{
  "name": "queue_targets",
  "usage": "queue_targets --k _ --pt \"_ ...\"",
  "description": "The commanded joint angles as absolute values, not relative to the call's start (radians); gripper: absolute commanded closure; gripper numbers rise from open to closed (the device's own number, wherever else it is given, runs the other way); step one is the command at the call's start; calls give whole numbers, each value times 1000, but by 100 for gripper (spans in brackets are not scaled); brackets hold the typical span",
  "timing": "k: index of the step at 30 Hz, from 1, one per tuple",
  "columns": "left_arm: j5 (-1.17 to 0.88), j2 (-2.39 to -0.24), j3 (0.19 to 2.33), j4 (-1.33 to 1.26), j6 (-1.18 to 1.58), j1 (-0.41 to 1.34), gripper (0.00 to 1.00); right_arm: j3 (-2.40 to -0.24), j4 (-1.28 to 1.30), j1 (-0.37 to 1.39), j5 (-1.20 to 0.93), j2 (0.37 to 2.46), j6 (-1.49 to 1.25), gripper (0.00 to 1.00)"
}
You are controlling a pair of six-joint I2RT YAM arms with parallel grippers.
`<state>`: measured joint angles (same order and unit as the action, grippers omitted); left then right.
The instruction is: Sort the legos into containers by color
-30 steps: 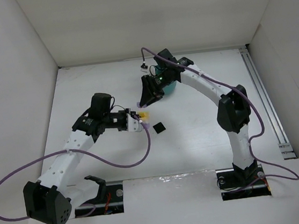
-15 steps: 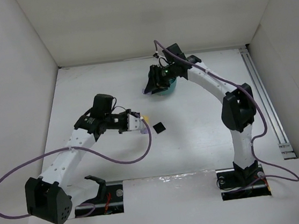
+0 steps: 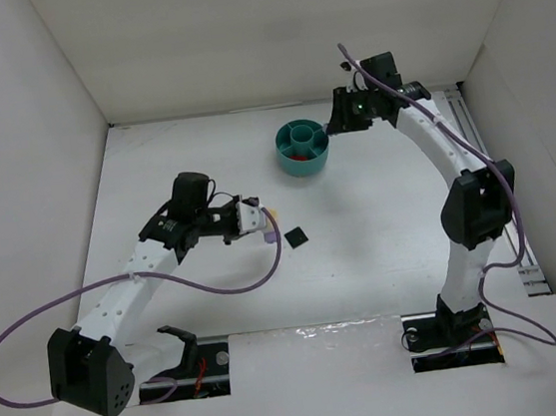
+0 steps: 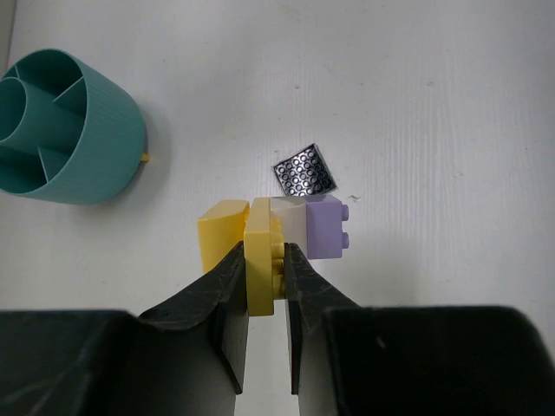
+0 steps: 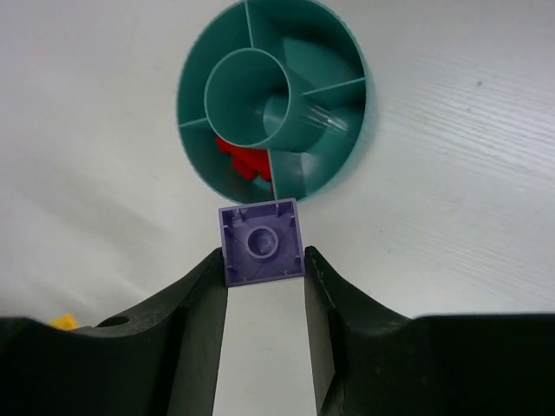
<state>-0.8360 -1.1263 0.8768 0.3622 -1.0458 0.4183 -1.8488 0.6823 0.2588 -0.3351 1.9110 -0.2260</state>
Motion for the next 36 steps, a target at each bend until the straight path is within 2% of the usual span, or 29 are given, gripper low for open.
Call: queue_targets --k 1,8,15,29,36 --pt "-847 -1130 873 288 -974 411 100 -1832 742 319 -255 1885 7 100" --pt "-868 -1190 923 235 -891 380 100 -1933 837 394 -146 1991 110 100" --pt "-857 -1190 914 187 -857 371 100 -1960 790 422 -6 2036 130 100" --pt "-867 -1200 905 169 -857 353 100 -2080 799 413 83 2135 149 100" --pt "-876 -1218 905 169 -867 333 100 -2112 799 413 101 2168 167 91"
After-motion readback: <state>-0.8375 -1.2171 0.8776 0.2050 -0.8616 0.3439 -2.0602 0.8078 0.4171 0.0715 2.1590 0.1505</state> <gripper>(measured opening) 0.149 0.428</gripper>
